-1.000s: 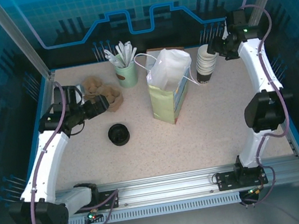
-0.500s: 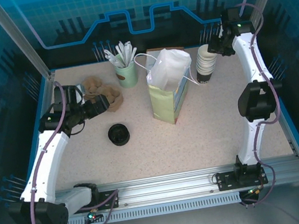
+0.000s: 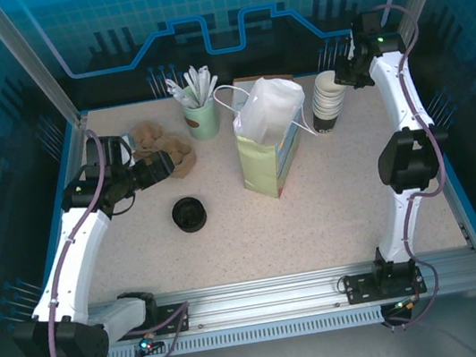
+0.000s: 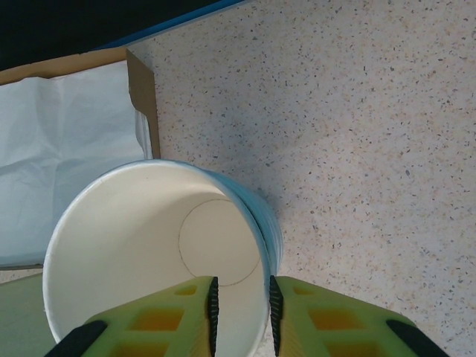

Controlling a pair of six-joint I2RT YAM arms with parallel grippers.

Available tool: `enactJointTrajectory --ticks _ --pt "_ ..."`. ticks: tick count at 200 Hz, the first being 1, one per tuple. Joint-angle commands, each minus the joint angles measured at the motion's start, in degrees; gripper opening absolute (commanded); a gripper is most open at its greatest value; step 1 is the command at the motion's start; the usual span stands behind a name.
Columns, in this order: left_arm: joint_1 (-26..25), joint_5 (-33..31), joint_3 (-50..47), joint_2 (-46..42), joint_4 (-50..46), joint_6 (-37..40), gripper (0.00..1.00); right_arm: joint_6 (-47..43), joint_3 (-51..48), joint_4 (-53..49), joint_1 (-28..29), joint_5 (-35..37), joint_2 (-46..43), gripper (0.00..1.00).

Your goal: Pack the takeout coffee

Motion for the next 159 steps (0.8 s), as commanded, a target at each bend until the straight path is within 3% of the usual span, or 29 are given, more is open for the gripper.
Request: enactJointTrajectory --ticks 1,38,87,159 --pt "-0.39 0.10 0.69 -0.71 -0.92 -0.56 0.99 -0.63 2.21 -1.98 0.37 0.51 1.90 0.27" --pt "-0.39 0.06 0.60 -0.86 -0.92 -0.65 0.99 -0.55 2.53 -1.92 0.37 0.16 2.53 0.26" --pt "-0.39 -0.08 0.52 -0.97 -0.93 -0.85 0.99 -1.22 4.07 -2.76 0.37 0.34 3.06 0.11" --pt "-0.39 0.54 0.96 -0.80 -1.01 -1.38 0.99 -2.57 11.26 -7.97 0.28 0.19 0.45 0.00"
